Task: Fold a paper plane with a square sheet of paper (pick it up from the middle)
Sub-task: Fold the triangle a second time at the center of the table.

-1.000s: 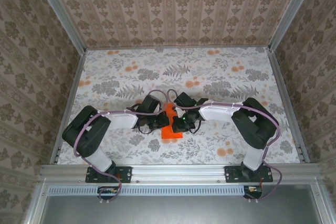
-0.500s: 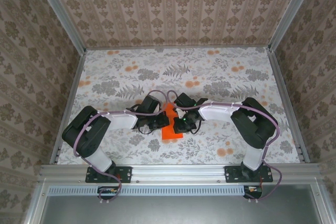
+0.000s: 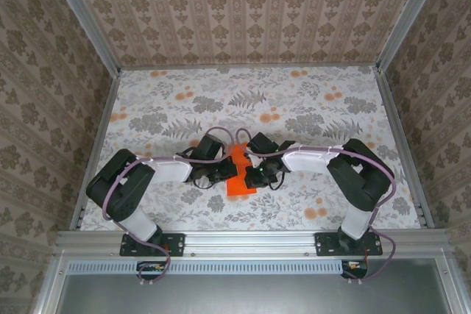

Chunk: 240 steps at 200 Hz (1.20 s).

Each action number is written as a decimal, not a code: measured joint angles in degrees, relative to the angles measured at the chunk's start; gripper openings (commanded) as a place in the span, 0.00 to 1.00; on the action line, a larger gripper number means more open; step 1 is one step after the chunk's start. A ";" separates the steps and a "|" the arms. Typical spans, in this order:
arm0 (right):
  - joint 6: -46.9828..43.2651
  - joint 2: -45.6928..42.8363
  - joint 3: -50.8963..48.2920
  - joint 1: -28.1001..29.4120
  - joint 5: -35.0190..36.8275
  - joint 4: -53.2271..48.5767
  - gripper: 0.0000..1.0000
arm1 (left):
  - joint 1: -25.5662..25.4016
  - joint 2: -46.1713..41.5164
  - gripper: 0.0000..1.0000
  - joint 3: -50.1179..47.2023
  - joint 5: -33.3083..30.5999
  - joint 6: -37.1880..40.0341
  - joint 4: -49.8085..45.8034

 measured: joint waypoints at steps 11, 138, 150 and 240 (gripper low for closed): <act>-0.02 -0.59 -0.76 0.00 0.00 0.11 0.07 | 0.00 -0.09 0.00 -0.15 0.00 -0.02 0.17; 0.02 -4.96 -5.84 0.00 0.02 0.24 0.07 | 0.00 -0.24 0.00 -0.74 0.00 -0.20 1.25; 0.17 -5.31 -6.29 0.00 0.00 0.44 0.07 | 0.00 -0.24 0.00 -0.74 0.00 -0.20 1.25; 0.85 -10.62 -6.88 0.00 0.04 -1.92 0.00 | -0.02 -0.37 0.00 -1.05 0.02 -0.20 1.77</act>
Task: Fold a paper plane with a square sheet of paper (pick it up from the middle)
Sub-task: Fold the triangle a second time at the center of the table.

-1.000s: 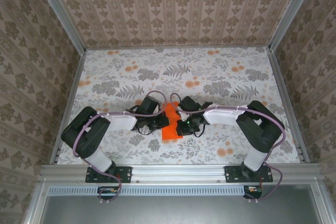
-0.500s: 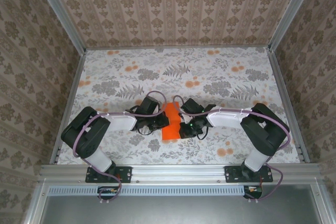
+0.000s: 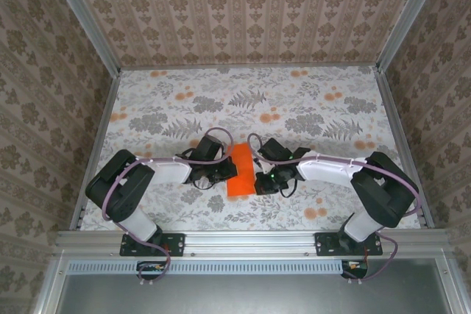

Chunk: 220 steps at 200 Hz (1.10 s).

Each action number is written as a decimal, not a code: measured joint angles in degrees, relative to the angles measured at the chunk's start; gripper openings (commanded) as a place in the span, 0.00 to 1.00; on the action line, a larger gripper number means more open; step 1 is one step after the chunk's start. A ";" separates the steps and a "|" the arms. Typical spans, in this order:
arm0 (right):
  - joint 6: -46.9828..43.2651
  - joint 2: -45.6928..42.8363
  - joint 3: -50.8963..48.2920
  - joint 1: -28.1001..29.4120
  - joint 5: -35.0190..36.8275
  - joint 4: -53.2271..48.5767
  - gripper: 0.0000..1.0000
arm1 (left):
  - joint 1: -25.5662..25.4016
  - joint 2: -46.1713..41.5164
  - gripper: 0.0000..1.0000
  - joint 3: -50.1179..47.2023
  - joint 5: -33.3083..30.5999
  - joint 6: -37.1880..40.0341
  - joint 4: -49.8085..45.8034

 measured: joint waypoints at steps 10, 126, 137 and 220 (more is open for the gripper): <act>0.22 0.50 1.55 0.00 -0.02 0.28 0.00 | 0.00 0.00 0.00 0.00 0.00 0.00 0.02; 9.90 12.15 6.97 0.00 -0.50 11.19 0.00 | -0.04 -0.07 0.00 -0.39 0.00 -0.31 0.72; 10.49 12.81 7.17 0.00 -0.50 11.91 0.00 | -0.04 -0.11 0.00 -0.42 -0.02 -0.42 0.76; 11.78 13.22 6.78 -0.13 -0.90 12.63 0.00 | -0.04 -0.20 0.00 -0.79 -0.31 -0.66 1.18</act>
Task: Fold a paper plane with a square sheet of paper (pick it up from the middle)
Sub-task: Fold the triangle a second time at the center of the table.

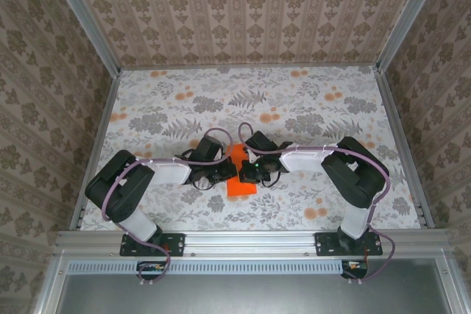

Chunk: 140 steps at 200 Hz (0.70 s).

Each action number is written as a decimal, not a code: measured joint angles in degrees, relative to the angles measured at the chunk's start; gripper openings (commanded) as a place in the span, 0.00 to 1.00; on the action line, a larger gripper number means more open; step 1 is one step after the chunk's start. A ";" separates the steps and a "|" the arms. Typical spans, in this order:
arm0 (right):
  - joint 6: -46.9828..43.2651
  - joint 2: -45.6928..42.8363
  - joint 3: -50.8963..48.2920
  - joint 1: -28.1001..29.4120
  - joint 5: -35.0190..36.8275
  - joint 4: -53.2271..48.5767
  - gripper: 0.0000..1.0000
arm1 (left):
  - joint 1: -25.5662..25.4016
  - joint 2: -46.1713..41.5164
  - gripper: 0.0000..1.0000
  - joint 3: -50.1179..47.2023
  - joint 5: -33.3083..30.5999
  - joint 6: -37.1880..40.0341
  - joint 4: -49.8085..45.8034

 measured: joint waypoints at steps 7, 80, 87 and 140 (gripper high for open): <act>-0.02 -0.31 -0.72 -0.02 0.00 0.96 0.00 | 0.00 -0.07 0.00 0.00 -0.15 0.00 -0.04; 0.04 -12.24 -16.02 -0.04 -0.17 5.73 0.00 | -0.02 -0.07 0.00 -0.39 -0.24 0.00 0.70; 0.04 -13.75 -17.20 -0.04 -0.15 5.09 0.00 | -0.02 -0.07 0.00 -0.48 -0.17 0.00 0.92; -0.11 -26.69 -19.82 -0.94 2.08 -3.74 0.22 | 0.00 -0.46 0.16 -0.20 -0.09 0.66 0.85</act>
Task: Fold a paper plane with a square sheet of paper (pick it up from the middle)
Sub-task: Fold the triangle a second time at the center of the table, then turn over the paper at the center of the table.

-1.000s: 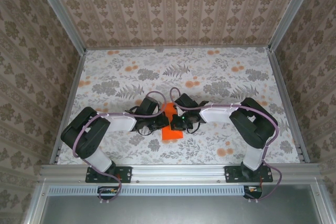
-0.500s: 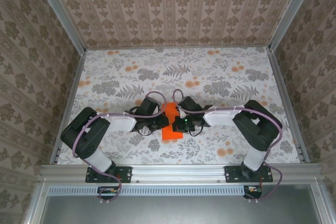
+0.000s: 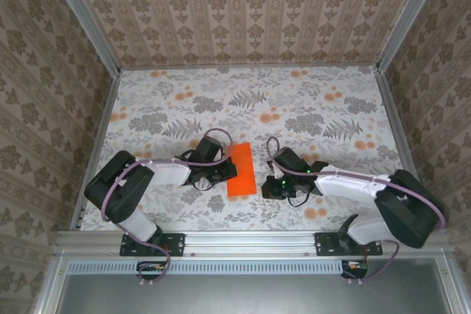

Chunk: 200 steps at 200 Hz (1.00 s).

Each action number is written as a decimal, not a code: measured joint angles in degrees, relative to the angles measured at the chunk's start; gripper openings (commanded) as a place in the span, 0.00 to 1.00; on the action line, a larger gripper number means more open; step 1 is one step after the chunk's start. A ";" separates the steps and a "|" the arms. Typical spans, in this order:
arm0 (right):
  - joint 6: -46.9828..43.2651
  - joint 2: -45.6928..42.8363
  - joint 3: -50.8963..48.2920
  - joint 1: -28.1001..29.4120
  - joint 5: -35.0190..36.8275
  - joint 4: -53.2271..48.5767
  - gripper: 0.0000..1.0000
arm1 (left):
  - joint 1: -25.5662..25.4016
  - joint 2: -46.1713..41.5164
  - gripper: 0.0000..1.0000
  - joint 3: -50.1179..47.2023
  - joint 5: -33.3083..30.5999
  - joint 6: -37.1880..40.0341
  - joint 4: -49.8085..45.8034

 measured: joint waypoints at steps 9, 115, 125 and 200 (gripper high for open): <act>-0.26 -1.44 0.72 -0.57 0.28 -0.33 0.30 | 0.02 -0.02 0.20 0.76 -0.09 0.24 -1.42; -8.66 12.22 12.33 -11.19 -9.09 2.84 0.56 | 4.33 -17.53 0.97 4.35 -8.70 -1.01 -16.20; -9.86 14.95 14.05 -12.00 -10.75 2.95 0.56 | 4.98 -19.80 1.00 2.91 -9.77 -1.46 -16.65; -16.35 30.23 24.61 -12.87 -18.62 1.88 0.50 | 9.70 -25.31 1.00 0.61 -10.95 0.07 -20.46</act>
